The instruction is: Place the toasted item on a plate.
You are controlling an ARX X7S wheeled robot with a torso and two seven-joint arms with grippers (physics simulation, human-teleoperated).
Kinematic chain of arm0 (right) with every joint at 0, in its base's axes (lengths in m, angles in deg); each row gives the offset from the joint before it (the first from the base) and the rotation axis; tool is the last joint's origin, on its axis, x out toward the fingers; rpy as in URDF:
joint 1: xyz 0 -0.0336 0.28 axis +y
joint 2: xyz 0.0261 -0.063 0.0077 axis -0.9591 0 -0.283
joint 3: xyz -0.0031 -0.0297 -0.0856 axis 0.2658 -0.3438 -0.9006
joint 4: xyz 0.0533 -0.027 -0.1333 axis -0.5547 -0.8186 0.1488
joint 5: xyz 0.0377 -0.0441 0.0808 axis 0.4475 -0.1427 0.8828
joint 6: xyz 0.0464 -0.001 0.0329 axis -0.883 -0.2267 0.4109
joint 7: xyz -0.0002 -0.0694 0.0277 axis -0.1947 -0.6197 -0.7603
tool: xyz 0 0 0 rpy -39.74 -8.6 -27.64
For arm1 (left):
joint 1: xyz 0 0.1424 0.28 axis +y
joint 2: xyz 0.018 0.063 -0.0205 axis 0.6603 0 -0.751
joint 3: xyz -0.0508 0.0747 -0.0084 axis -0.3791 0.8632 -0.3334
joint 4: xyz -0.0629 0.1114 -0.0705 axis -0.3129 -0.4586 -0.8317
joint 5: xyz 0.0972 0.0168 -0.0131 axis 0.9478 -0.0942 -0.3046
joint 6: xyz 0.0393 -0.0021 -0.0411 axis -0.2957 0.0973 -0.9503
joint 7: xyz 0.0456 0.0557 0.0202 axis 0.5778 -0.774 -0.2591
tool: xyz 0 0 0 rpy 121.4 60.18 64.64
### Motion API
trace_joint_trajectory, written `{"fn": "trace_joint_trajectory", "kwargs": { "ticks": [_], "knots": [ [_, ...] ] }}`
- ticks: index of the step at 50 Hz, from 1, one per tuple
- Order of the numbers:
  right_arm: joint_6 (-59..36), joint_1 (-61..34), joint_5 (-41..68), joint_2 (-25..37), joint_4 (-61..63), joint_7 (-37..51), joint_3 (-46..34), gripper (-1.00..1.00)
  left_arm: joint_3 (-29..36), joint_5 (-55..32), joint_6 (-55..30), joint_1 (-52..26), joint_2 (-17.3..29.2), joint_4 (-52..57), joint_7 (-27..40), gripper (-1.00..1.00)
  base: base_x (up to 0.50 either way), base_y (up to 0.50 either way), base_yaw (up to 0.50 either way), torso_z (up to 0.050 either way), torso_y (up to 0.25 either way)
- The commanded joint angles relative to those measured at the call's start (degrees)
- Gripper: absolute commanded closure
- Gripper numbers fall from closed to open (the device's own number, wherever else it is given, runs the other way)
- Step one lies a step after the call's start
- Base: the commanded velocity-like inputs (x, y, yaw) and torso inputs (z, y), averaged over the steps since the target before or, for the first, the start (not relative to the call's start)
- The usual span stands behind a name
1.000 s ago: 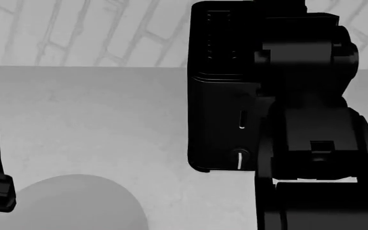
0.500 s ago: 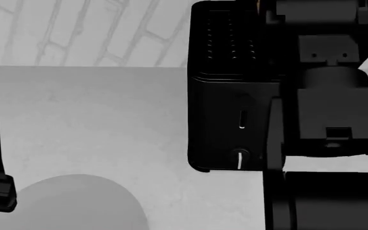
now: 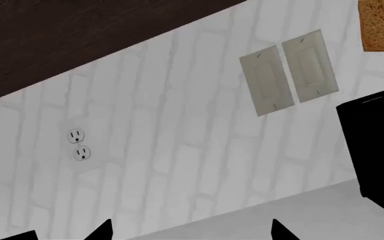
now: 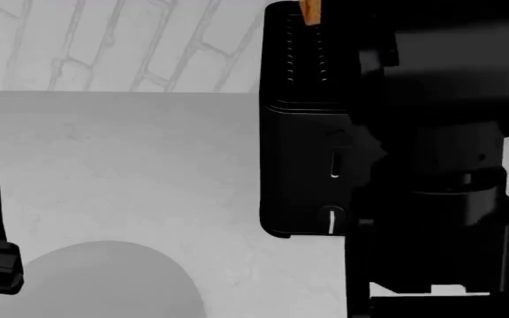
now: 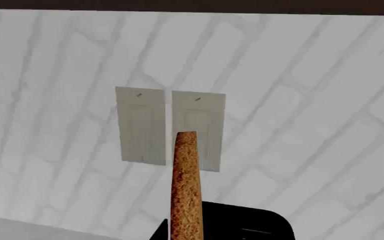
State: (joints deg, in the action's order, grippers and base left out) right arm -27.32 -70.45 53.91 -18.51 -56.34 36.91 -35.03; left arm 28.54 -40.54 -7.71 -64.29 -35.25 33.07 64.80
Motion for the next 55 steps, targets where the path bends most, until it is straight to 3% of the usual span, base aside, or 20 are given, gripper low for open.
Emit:
{"fn": "trace_joint_trajectory", "kwargs": {
  "ticks": [1, 22, 35, 55],
  "knots": [
    [-9.14, 4.37, 9.75, -1.37, 16.61, 3.84, -1.73, 1.00, -0.13, -0.19, -0.77, -0.12, 0.28, 0.77, 0.20, -1.00, 0.00, 0.00, 0.00, 0.000, 0.000],
    [-6.95, 8.65, 52.14, -1.39, 23.09, 29.68, -6.92, 1.00, -4.30, -1.31, -2.93, 2.52, 1.43, 4.62, 0.37, -1.00, 0.00, 0.00, 0.00, 0.000, 0.000],
    [-4.79, 14.95, 70.96, -0.87, 27.25, 45.19, -6.77, 1.00, -8.34, -2.26, -2.73, 6.63, 2.41, 6.83, 0.76, -1.00, 0.00, 0.00, 0.00, 0.000, 0.000],
    [4.68, 25.75, 96.93, 0.98, 38.49, 68.32, -5.18, 1.00, -10.14, -15.07, 0.17, 9.38, 11.23, 6.70, 12.72, -1.00, 0.00, 0.00, 0.00, 0.000, 0.000]
  ]
}}
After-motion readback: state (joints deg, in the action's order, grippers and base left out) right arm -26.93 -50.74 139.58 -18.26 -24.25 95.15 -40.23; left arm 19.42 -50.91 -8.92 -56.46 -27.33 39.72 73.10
